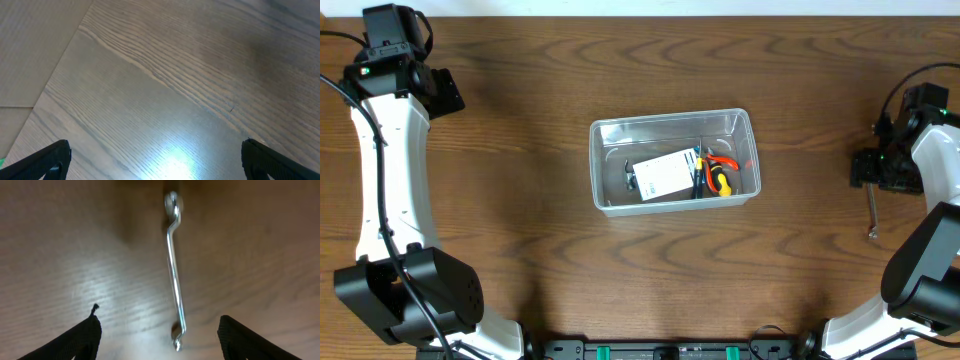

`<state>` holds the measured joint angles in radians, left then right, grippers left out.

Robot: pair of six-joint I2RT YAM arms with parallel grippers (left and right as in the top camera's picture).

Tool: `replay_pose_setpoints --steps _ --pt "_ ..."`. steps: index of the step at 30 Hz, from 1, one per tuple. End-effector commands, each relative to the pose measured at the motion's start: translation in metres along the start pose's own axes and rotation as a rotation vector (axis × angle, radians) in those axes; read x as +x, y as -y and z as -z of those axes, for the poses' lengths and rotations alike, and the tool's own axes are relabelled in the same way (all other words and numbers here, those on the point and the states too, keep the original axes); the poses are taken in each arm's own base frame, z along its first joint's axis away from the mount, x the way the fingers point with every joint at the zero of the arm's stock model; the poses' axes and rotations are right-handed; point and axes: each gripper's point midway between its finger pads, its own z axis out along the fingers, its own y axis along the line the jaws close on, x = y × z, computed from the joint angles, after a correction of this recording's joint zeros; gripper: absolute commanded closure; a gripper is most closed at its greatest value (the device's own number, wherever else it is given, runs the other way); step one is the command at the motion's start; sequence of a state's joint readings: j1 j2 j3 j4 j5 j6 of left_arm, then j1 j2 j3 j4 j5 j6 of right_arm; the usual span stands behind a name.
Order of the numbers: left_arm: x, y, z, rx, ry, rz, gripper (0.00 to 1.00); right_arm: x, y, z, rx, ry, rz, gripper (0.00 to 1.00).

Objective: Pack container
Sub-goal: 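Withdraw the right gripper right to the silver wrench, then lower the right gripper onto the silver wrench and grasp it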

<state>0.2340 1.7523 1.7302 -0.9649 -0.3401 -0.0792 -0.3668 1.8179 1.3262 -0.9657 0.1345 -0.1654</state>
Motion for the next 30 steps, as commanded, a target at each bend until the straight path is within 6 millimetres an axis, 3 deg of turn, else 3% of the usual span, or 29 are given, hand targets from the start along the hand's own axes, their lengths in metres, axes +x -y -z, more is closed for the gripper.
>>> replay_pose_setpoints --steps 1,7,22,28,30 --pt "-0.009 -0.006 0.013 0.000 0.039 0.030 0.02 -0.006 0.001 -0.001 -0.005 0.027 0.048 0.24" --pt "-0.009 -0.006 0.013 0.000 0.039 0.030 0.02 -0.008 0.000 -0.012 -0.008 0.012 0.052 0.27" --pt "-0.009 -0.006 0.013 0.000 0.039 0.030 0.02 0.005 -0.011 -0.081 -0.038 -0.138 0.071 0.27" --pt "-0.009 -0.006 0.013 0.000 0.039 0.030 0.02 0.001 -0.012 -0.092 -0.036 -0.128 0.070 0.25" --pt "-0.009 -0.006 0.013 0.000 0.039 0.030 0.02 0.000 -0.012 -0.094 -0.036 -0.126 0.070 0.29"
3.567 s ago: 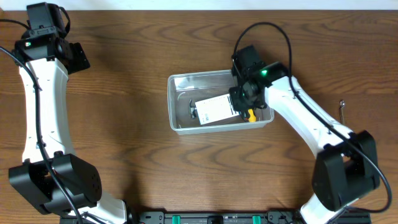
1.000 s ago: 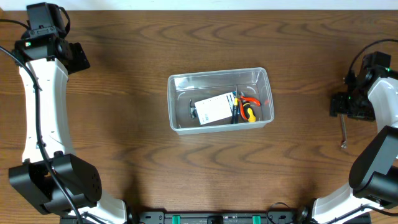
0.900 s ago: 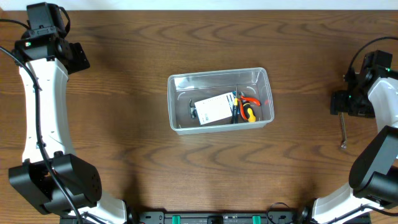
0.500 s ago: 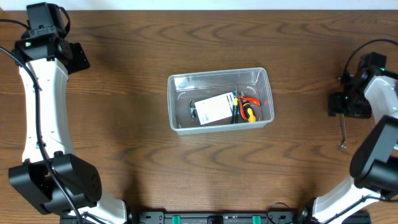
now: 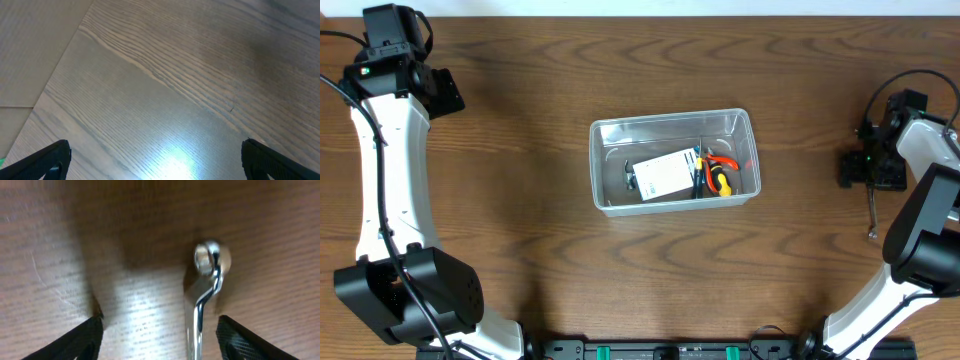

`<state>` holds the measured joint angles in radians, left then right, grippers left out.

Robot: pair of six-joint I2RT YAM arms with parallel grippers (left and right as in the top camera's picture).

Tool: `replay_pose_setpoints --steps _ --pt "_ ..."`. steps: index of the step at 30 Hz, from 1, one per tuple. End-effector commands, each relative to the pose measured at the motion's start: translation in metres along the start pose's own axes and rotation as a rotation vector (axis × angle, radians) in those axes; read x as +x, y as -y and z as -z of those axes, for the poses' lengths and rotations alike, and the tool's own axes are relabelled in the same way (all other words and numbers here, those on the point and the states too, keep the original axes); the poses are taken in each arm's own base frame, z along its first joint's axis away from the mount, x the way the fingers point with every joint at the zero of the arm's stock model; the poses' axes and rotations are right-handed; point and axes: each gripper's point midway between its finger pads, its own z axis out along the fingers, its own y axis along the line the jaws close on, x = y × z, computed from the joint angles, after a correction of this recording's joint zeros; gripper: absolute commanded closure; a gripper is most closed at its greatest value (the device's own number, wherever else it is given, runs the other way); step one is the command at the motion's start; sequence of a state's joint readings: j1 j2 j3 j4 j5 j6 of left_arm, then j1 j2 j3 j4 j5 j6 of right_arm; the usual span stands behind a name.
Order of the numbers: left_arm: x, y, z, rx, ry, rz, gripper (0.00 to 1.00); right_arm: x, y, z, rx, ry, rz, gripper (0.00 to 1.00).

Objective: Pack container
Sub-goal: 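Lower the right gripper onto the silver wrench and grasp it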

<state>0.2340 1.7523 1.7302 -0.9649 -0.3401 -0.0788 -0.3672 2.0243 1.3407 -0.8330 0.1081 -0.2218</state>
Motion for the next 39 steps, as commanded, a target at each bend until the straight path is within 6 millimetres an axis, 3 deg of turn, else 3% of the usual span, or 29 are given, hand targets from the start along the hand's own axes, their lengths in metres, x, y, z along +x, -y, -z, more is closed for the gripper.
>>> replay_pose_setpoints --steps 1,5,15,33,39 --pt "-0.009 -0.006 0.013 0.000 0.039 0.030 0.02 0.013 0.000 -0.028 -0.001 -0.072 0.004 0.35" --pt "-0.009 -0.006 0.013 0.000 0.039 0.031 0.02 0.014 0.004 -0.028 -0.001 -0.073 -0.008 0.54" --pt "-0.009 -0.006 0.013 0.000 0.039 0.030 0.02 0.019 0.010 -0.030 -0.057 -0.074 -0.055 0.53" --pt "-0.009 -0.006 0.013 0.000 0.039 0.030 0.02 0.022 -0.008 -0.027 -0.165 -0.082 -0.062 0.90" --pt "-0.009 -0.006 0.013 0.000 0.039 0.030 0.02 0.033 -0.011 -0.026 -0.175 -0.125 -0.068 0.82"
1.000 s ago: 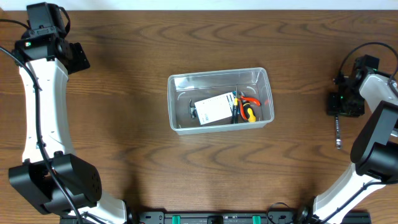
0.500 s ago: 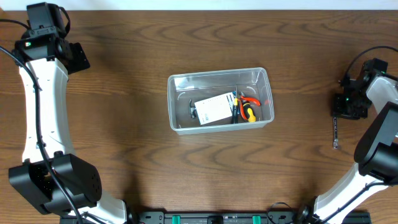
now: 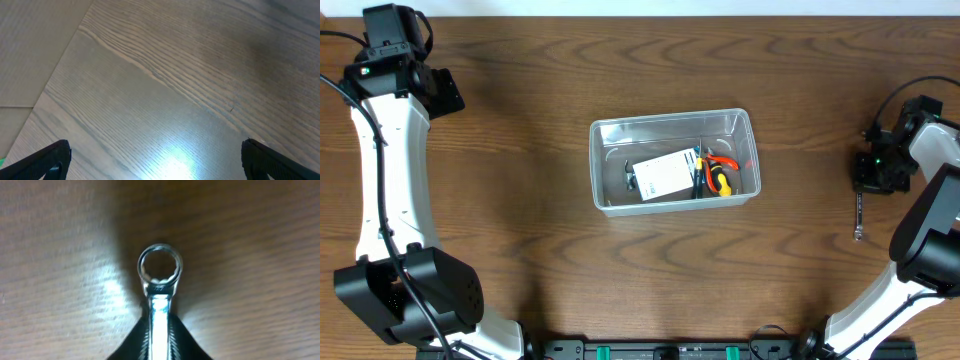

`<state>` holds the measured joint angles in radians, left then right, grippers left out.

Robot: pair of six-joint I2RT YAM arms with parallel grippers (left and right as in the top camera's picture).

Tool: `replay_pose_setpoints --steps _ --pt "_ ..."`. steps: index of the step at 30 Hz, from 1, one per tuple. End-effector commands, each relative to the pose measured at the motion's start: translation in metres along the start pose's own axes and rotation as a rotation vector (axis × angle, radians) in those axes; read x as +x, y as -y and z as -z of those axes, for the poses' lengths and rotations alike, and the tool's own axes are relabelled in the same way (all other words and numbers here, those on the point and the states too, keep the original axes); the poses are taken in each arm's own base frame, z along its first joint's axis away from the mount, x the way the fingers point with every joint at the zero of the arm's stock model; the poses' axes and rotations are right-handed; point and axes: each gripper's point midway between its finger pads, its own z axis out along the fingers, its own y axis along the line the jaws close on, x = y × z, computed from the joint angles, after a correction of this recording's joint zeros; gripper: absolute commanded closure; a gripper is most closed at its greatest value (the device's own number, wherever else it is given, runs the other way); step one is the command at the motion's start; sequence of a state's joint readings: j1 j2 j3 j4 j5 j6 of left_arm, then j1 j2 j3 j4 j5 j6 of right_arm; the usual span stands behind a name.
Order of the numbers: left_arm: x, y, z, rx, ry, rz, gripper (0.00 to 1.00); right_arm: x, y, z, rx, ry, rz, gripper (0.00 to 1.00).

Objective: Pack container
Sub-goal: 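Lower the right gripper onto the silver wrench and grasp it, then lift the wrench with the right gripper and carry it over the container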

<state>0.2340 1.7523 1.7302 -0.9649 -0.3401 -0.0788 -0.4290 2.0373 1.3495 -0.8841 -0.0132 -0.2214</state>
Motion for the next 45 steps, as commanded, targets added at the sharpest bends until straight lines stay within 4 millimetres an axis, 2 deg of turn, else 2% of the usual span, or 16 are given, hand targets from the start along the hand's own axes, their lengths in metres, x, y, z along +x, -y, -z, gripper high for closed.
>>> replay_pose_setpoints --steps 1,2,3,6,8,13,19,22,29,34,40,45 --pt "-0.009 -0.006 0.013 0.000 0.039 0.030 0.02 0.023 -0.006 -0.024 -0.045 -0.102 -0.019 0.76" --pt "-0.009 -0.006 0.013 0.000 0.039 0.030 0.02 0.024 -0.006 -0.024 -0.045 -0.109 -0.030 0.62" --pt "-0.009 -0.006 0.013 0.000 0.039 0.030 0.02 0.025 -0.007 -0.024 -0.046 -0.113 -0.037 0.55" --pt "-0.009 -0.006 0.013 0.000 0.039 0.030 0.02 0.028 -0.007 -0.023 -0.047 -0.124 -0.051 0.47" --pt "-0.009 -0.006 0.013 0.000 0.039 0.030 0.02 0.029 -0.007 -0.023 -0.049 -0.131 -0.052 0.46" --pt "-0.009 -0.006 0.013 0.000 0.039 0.030 0.02 0.037 -0.009 -0.025 -0.053 -0.157 -0.064 0.56" --pt "-0.009 -0.006 0.013 0.000 0.039 0.030 0.02 0.050 -0.012 -0.036 -0.056 -0.182 -0.084 0.57" --pt "-0.009 -0.006 0.013 0.000 0.039 0.030 0.02 0.055 -0.013 -0.040 -0.058 -0.188 -0.084 0.66" --pt "-0.009 -0.006 0.013 0.000 0.039 0.030 0.02 0.056 -0.014 -0.041 -0.058 -0.191 -0.083 0.79" --pt "-0.009 -0.006 0.013 0.000 0.039 0.031 0.02 0.056 -0.014 -0.041 -0.058 -0.190 -0.083 0.95" --pt "-0.009 -0.006 0.013 0.000 0.039 0.031 0.02 0.048 -0.012 -0.038 -0.053 -0.169 -0.097 0.95" --pt "-0.009 -0.006 0.013 0.000 0.039 0.031 0.02 0.034 -0.010 -0.024 -0.045 -0.133 -0.100 0.97"
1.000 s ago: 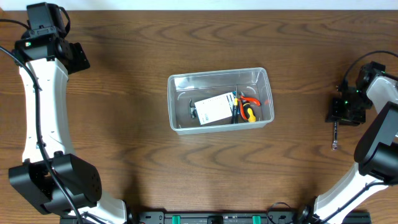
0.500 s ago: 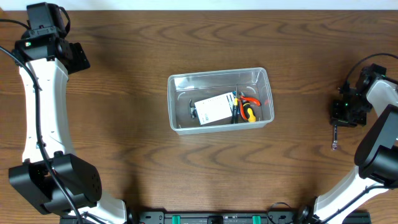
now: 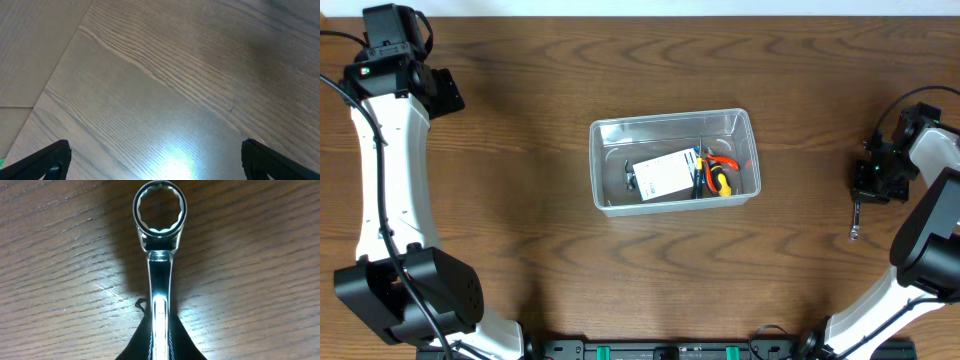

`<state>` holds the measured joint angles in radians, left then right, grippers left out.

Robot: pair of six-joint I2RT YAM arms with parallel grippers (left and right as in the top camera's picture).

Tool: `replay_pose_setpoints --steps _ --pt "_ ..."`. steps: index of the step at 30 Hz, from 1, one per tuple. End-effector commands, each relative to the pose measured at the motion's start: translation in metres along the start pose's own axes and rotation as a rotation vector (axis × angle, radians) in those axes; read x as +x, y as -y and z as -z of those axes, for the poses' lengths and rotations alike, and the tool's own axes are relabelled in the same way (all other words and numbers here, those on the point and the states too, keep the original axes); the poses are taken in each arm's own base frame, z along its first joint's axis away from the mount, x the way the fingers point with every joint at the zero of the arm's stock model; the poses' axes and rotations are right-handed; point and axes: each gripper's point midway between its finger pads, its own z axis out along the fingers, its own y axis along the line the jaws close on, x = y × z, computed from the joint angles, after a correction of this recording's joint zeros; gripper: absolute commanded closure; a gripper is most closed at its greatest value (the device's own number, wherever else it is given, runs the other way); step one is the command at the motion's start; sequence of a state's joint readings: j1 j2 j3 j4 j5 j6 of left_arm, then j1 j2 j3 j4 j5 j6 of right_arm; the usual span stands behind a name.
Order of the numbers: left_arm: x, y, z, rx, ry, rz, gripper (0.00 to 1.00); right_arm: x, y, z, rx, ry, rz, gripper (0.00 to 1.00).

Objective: Pack container
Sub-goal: 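Lift the wrench with the right gripper and carry it over the container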

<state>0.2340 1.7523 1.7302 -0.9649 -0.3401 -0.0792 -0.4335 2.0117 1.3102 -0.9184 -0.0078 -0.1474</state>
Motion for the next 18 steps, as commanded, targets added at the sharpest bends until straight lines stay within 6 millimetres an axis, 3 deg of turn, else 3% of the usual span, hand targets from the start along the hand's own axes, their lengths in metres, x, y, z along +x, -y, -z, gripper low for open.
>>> replay_pose_setpoints --steps 1,12,18 --pt "-0.009 -0.006 0.013 0.000 0.039 0.030 0.02 0.009 -0.008 -0.020 -0.037 -0.075 -0.015 0.97" --pt "-0.009 -0.006 0.013 0.000 0.039 0.030 0.02 -0.045 -0.036 0.055 -0.016 0.064 0.077 0.99" --pt "-0.009 -0.006 0.013 0.000 0.039 0.030 0.02 -0.070 -0.075 0.099 -0.011 0.151 0.175 0.99"
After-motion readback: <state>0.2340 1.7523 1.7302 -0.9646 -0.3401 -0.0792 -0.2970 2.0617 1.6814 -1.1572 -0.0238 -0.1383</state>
